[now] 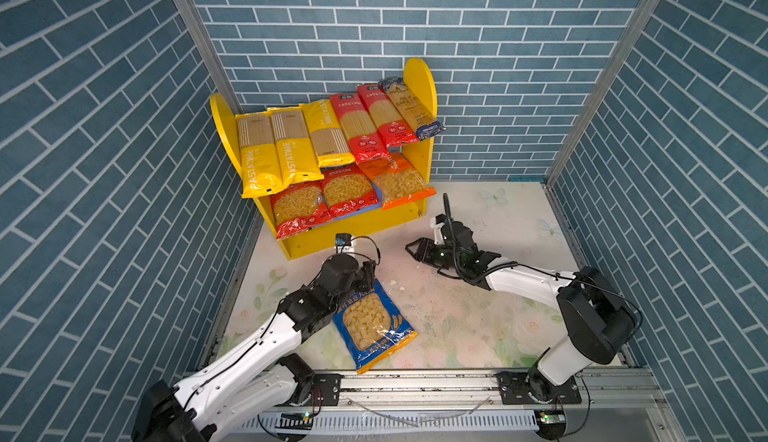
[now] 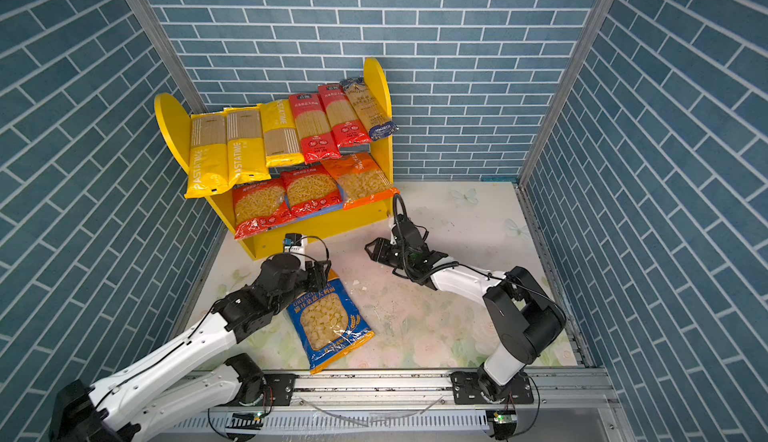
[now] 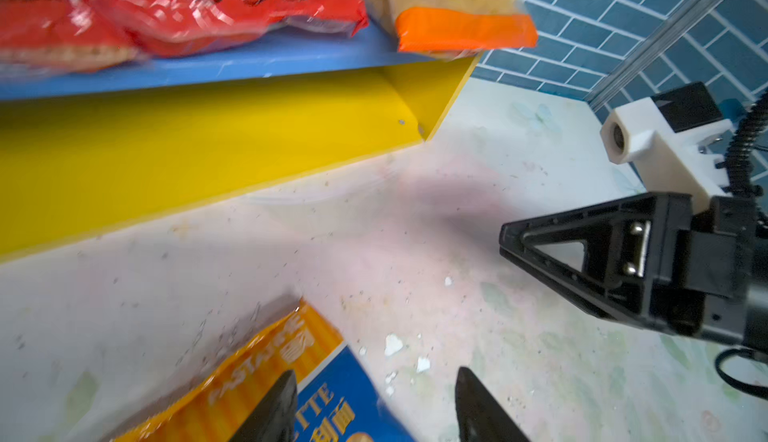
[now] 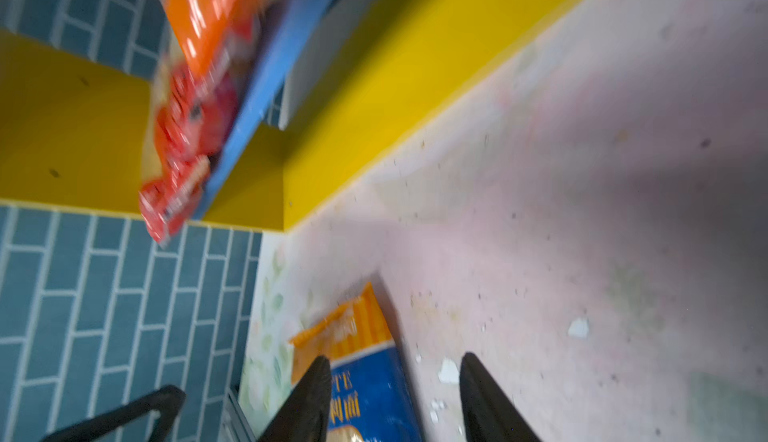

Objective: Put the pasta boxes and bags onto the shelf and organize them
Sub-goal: 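Release the orange bag and withdraw both grippers toward the orecchiette bag, then grasp the blue ORECCHIETTE bag with both grippers at its two ends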

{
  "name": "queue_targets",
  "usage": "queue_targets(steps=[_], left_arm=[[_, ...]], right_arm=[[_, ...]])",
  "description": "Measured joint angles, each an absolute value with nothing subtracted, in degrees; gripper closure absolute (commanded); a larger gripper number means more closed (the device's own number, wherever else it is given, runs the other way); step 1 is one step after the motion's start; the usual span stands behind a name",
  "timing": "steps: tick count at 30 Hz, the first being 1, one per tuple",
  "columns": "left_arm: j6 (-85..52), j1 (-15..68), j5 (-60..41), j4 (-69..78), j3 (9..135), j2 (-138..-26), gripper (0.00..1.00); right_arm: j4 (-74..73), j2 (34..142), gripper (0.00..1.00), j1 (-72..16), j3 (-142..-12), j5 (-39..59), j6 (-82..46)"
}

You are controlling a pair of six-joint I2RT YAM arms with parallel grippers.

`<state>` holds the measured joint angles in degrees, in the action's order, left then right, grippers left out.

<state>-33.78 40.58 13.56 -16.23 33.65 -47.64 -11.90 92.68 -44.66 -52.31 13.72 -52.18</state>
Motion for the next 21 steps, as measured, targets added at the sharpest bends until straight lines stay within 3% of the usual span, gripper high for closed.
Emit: queue_targets(steps=[9,17,21], left_arm=[[-45.89,43.53,19.79,-36.71,23.90,-25.43,0.38],[-50.43,43.55,17.91,-42.30,21.06,-27.68,0.38],[-51.68,43.55,15.57,-40.73,18.17,-28.14,0.39]], right_arm=[[-0.36,97.38,0.44,-49.50,-53.15,21.39,-45.98],[2.96,103.72,0.44,-51.81,-55.77,29.10,-44.47],[1.37,105.38,0.51,-52.14,-55.77,32.42,-44.80]])
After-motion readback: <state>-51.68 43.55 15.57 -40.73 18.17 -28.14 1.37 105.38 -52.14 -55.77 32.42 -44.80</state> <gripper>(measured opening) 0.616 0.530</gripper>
